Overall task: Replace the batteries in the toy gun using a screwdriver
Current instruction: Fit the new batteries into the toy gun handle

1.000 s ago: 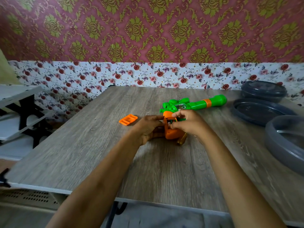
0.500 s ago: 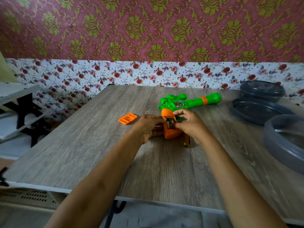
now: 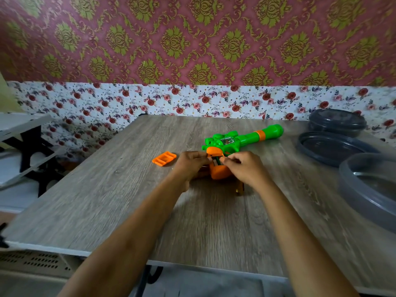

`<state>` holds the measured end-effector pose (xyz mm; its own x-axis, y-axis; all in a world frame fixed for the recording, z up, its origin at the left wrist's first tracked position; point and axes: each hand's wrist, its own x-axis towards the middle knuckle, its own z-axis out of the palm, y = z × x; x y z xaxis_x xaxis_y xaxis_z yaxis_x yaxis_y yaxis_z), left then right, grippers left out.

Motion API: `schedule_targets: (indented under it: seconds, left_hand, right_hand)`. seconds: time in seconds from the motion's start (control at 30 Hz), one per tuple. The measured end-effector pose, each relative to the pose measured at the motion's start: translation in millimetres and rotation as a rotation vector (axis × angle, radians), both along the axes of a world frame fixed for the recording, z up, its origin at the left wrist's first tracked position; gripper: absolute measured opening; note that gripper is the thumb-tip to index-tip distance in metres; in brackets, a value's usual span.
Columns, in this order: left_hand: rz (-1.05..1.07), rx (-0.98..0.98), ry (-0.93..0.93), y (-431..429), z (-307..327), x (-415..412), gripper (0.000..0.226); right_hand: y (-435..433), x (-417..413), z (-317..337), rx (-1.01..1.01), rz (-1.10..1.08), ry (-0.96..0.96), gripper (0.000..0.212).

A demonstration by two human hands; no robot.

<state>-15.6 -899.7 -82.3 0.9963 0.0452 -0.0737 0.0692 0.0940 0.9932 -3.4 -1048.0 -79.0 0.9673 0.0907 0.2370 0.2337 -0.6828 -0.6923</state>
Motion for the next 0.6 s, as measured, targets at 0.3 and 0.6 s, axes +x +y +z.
schedule_targets:
  seconds: [0.3,0.6]
  left_hand:
    - [0.268,0.936,-0.356,28,8,7,0.020]
    - [0.426,1.223,0.006,78,-3,11,0.027]
  right_hand:
    - [-2,0,6,0.786,0.033,0.496,0.025]
    - [-3,-4,10,0.864,0.052,0.546,0.035]
